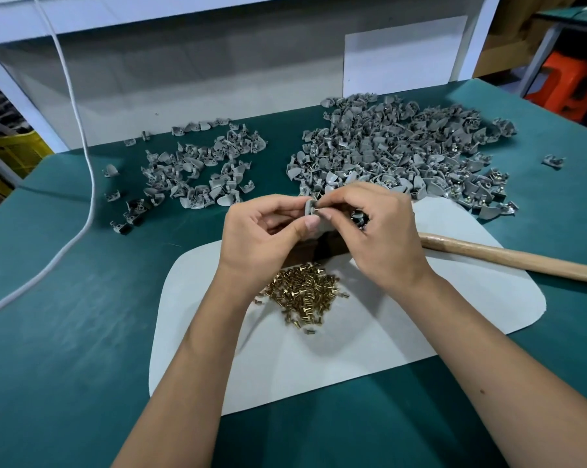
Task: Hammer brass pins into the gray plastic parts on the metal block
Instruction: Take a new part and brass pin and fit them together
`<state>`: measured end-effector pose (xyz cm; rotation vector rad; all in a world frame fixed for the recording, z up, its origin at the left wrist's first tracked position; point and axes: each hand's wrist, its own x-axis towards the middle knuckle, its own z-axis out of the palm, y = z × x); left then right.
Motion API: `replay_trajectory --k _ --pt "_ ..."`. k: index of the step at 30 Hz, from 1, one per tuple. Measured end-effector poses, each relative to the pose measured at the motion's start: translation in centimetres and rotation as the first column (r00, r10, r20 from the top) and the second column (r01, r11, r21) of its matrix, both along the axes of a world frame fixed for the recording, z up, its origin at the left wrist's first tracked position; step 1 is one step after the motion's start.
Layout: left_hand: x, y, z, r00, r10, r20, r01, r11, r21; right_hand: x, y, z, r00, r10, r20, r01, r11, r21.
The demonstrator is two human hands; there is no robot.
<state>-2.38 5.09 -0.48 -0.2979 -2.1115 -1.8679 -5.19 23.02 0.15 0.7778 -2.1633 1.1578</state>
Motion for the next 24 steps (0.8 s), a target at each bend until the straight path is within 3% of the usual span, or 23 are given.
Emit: replay_trajectory --k 6,15,19,24 --pt "0.09 0.41 0.21 0.999 -0.001 0.032 0.0 0.999 0.034 0.21 -0.28 -0.02 0.999 -0.008 -0.042 0.011 0.998 0.063" --pt "-0.08 0.12 0.13 1.0 -0.021 -0.006 0.021 0.997 0.077 0.55 -0.61 0.25 0.985 0.043 0.169 -0.034 0.998 -0.055" --pt "0.06 0.05 0.26 0.997 -0.072 0.026 0.067 0.984 0.163 0.59 -0.58 0.39 0.991 0.053 0.12 -0.047 0.998 -0.047" --pt "0.22 0.0 0.57 0.995 -0.095 0.041 0.087 0.983 0.163 0.63 -0.57 0.43 0.994 0.038 0.105 -0.037 0.999 -0.013"
